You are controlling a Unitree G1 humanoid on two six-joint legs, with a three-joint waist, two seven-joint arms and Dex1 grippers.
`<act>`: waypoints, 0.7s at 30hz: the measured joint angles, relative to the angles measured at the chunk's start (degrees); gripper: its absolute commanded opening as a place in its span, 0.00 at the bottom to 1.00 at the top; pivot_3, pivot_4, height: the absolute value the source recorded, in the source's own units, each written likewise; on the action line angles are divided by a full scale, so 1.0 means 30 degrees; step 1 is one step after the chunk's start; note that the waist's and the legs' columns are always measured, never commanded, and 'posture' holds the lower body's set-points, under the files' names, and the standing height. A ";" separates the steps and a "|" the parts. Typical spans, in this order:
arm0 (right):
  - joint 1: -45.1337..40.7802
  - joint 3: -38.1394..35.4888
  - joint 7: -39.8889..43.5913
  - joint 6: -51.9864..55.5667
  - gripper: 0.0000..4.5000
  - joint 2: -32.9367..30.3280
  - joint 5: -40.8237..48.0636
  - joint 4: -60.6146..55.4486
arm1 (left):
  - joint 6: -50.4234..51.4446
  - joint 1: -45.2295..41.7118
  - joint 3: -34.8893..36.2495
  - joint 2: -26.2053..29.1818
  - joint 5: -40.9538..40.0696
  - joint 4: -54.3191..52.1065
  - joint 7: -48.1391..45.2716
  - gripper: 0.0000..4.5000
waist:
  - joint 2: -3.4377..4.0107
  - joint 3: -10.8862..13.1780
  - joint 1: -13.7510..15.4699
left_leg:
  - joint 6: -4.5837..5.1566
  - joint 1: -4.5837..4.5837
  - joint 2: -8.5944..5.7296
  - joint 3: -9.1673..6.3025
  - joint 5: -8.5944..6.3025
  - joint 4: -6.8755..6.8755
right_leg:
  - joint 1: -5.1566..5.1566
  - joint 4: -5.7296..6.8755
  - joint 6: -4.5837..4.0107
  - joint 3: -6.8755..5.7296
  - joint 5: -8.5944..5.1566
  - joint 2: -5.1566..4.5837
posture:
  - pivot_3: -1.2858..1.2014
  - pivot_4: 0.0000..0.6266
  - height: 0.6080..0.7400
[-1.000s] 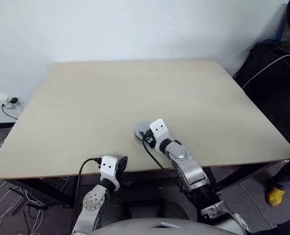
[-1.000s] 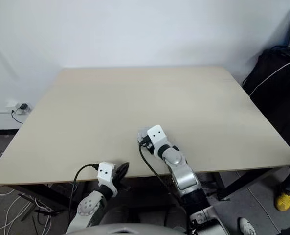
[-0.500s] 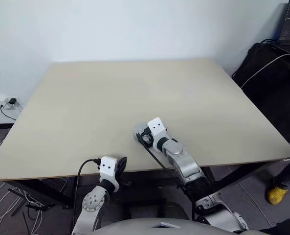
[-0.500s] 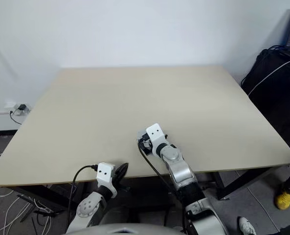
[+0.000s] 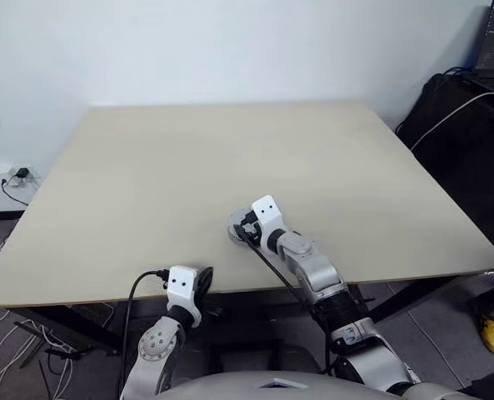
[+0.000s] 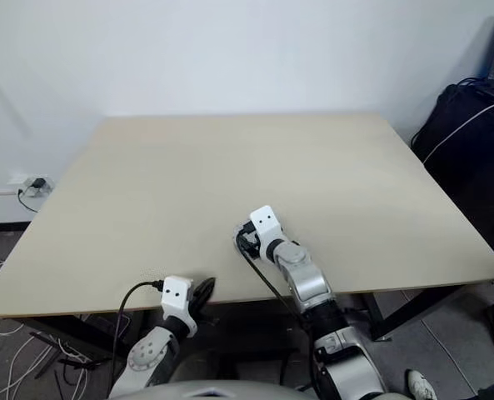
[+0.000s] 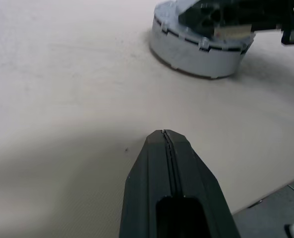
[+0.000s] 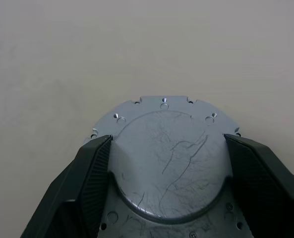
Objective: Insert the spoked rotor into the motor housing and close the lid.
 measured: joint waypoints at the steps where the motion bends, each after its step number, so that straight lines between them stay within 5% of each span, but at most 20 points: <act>1: -0.0046 0.0165 0.0177 0.0276 0.71 -0.0106 -0.0088 -0.0177 | 0.0136 0.0018 -0.0028 -0.0001 0.0000 -0.0203 0.0009 0.00 | 0.0000 -0.0008 0.0002 | 0.0000 0.0000 0.0000 -0.0002 0.0000 0.0000 | 0.0000 0.0001 0.0002 -0.0001 -0.0001 0.0001 | 0.52 0.00 1.00; 21: -0.0106 -0.0092 -0.1933 0.0454 0.71 0.0565 -0.0495 0.0172 | 0.2850 0.0394 -0.0579 0.0057 0.0003 -0.3083 0.0789 0.00 | 0.0059 -0.0055 0.0095 | -0.0003 0.0005 0.0001 -0.0006 -0.0001 -0.0012 | 0.0002 0.0007 0.0077 0.0002 -0.0020 -0.0016 | 0.52 0.00 1.00</act>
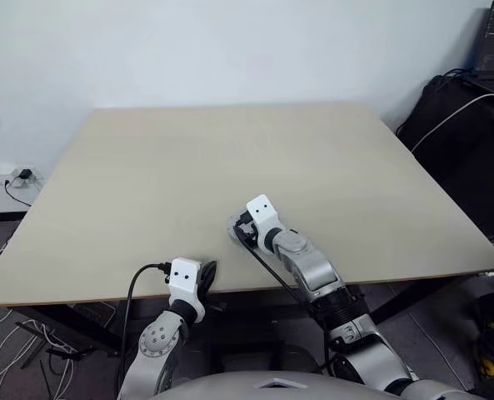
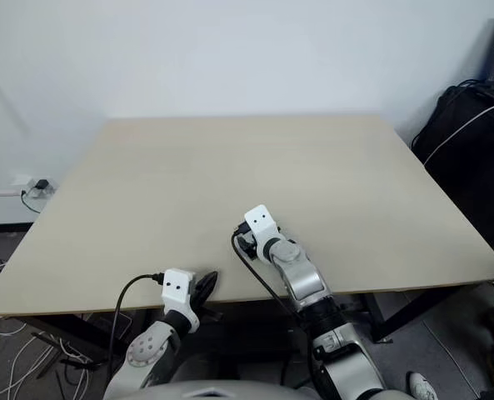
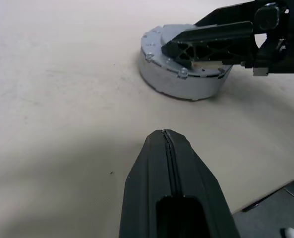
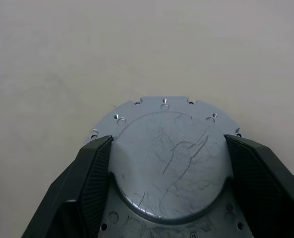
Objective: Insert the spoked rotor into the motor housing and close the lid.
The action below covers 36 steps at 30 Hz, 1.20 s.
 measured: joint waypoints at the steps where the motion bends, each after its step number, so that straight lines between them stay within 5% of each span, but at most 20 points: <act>1: 0.0126 -0.0011 -0.0157 -0.0308 0.71 0.0042 0.0000 0.0064 | 0.0016 -0.0013 -0.0028 0.0014 0.0000 -0.0009 0.0001 0.00 | 0.0000 0.0001 0.0003 | 0.0000 0.0000 0.0000 -0.0001 0.0000 -0.0004 | 0.0000 0.0000 0.0000 0.0000 0.0000 0.0000 | 0.52 0.00 1.00; 18: -0.0602 0.1011 0.0139 0.1878 0.71 -0.0551 -0.0219 -0.0620 | 0.0729 -0.1050 0.0235 0.0363 0.0113 -0.0057 0.0345 0.00 | 0.0025 -0.0017 0.0076 | -0.0002 -0.0001 -0.0002 -0.0001 0.0001 -0.0066 | 0.0002 -0.0076 -0.0002 -0.0017 0.0005 -0.0009 | 0.52 0.00 1.00; 26: -0.0681 0.1030 0.0089 0.2304 0.71 -0.0544 -0.0203 -0.0701 | 0.4680 -0.7639 0.3592 0.1101 -0.0521 0.1836 0.1110 0.00 | 0.0006 -0.0107 0.0109 | -0.0016 0.0005 -0.0009 -0.0001 0.0016 -0.0050 | 0.0051 -0.0110 0.0040 -0.0037 0.0037 0.0069 | 0.52 0.00 1.00; 36: -0.0240 0.0836 -0.0019 0.2744 0.71 -0.0550 -0.0131 -0.1428 | 0.8539 -1.4702 0.4483 0.2063 -0.3590 0.9774 -0.4596 0.00 | -0.0057 -0.0153 0.0123 | 0.0003 0.0004 -0.0031 -0.0008 0.0020 -0.0025 | 0.0143 -0.0231 0.0033 -0.0036 0.0125 0.0180 | 0.52 0.00 1.00</act>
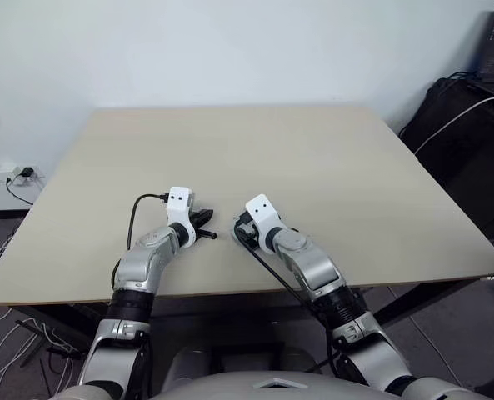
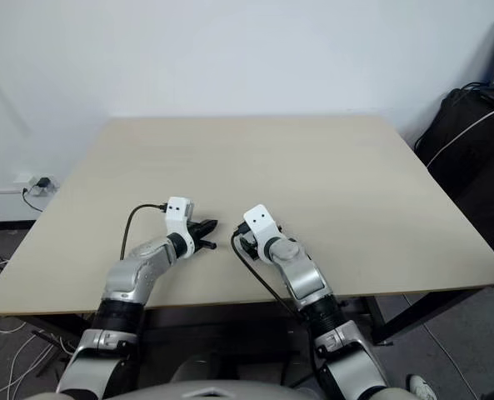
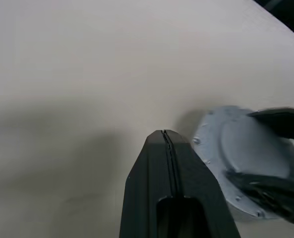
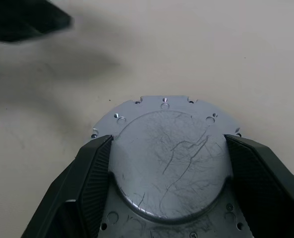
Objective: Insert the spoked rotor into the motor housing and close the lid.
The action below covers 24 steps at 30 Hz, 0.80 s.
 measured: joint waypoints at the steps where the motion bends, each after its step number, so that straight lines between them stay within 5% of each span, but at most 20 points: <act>1: 0.0065 -0.0010 -0.0027 0.0118 0.71 0.0003 0.0010 -0.0145 | 0.0266 -0.0439 -0.0217 0.0142 -0.0003 0.0515 -0.0433 0.00 | 0.0001 0.0000 0.0001 | -0.0009 -0.0001 -0.0001 0.0002 0.0005 -0.0001 | -0.0001 -0.0008 -0.0001 0.0005 0.0001 0.0005 | 0.52 0.00 1.00; 10: 0.0789 -0.0211 -0.0291 0.0651 0.71 0.0014 0.0117 -0.1217 | 0.1648 -0.2698 -0.1633 0.0113 -0.0003 0.3042 -0.3162 0.00 | -0.0001 0.0002 0.0015 | -0.0036 -0.0001 -0.0032 -0.0001 0.0018 -0.0009 | 0.0021 -0.0047 0.0006 0.0014 -0.0005 -0.0021 | 0.52 0.00 1.00; 24: 0.0733 -0.0252 -0.0363 0.0760 0.71 0.0064 0.0133 -0.1166 | 0.1899 -0.3574 -0.1829 -0.0600 0.0980 0.4638 -0.2115 0.00 | -0.0005 0.0000 0.0005 | 0.0028 0.0003 -0.0036 -0.0011 -0.0018 0.0011 | 0.0030 -0.0038 0.0019 0.0014 0.0007 -0.0035 | 0.52 0.00 1.00</act>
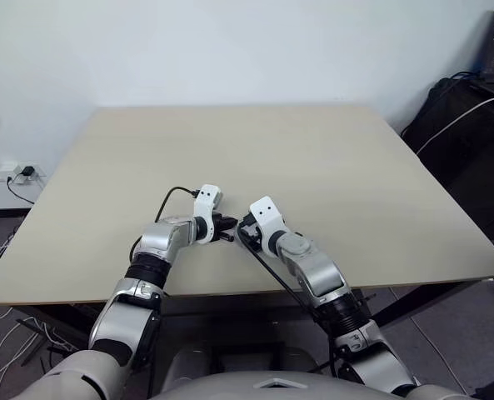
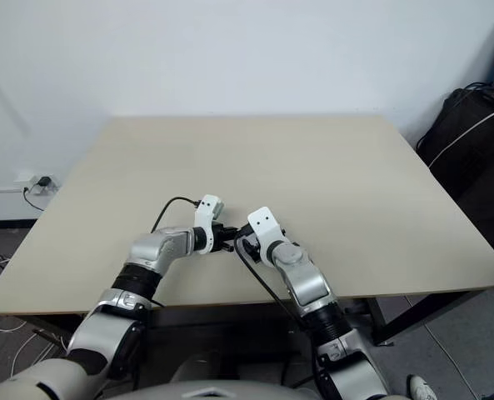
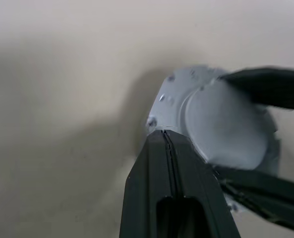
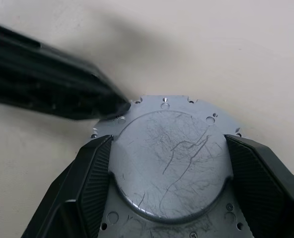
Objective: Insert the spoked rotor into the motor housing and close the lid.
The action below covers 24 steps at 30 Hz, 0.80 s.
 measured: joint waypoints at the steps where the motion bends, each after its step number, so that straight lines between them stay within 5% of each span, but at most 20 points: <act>1: -0.0010 0.0000 -0.0007 0.0000 0.71 0.0002 -0.0001 0.0016 | 0.0006 -0.0003 -0.0002 -0.0073 0.0000 0.0000 0.0021 0.00 | 0.0000 0.0000 -0.0001 | 0.0007 0.0000 0.0000 0.0001 -0.0004 0.0001 | 0.0001 0.0001 0.0002 0.0000 0.0002 -0.0003 | 0.52 0.00 1.00; 12: -0.0019 -0.0018 0.0000 0.0008 0.71 0.0002 -0.0001 0.0051 | 0.0121 -0.0167 -0.0241 -0.0522 0.0325 0.0000 -0.0054 0.00 | -0.0002 -0.0003 0.0001 | 0.0017 0.0001 -0.0003 -0.0004 -0.0011 0.0018 | 0.0009 0.0003 0.0006 -0.0002 0.0010 -0.0016 | 0.52 0.00 1.00; 16: 0.0493 -0.0195 0.0174 0.0148 1.00 -0.0146 0.0072 -0.0644 | 0.0121 -0.0201 -0.0263 -0.0674 0.0382 0.0000 -0.0106 0.00 | -0.0012 -0.0009 0.0009 | 0.0029 0.0001 -0.0011 -0.0006 -0.0018 0.0020 | 0.0014 -0.0002 0.0007 -0.0002 0.0010 -0.0027 | 0.52 0.00 1.00; 24: 0.3032 -0.0761 0.0536 0.1815 1.00 -0.1519 0.0329 -0.4670 | 0.0093 -0.0241 -0.0415 -0.0772 0.0607 0.0000 -0.0138 0.00 | -0.0017 -0.0012 0.0042 | 0.0055 0.0007 -0.0011 -0.0018 -0.0034 0.0036 | 0.0031 -0.0004 0.0020 -0.0020 0.0015 -0.0123 | 0.52 0.00 1.00</act>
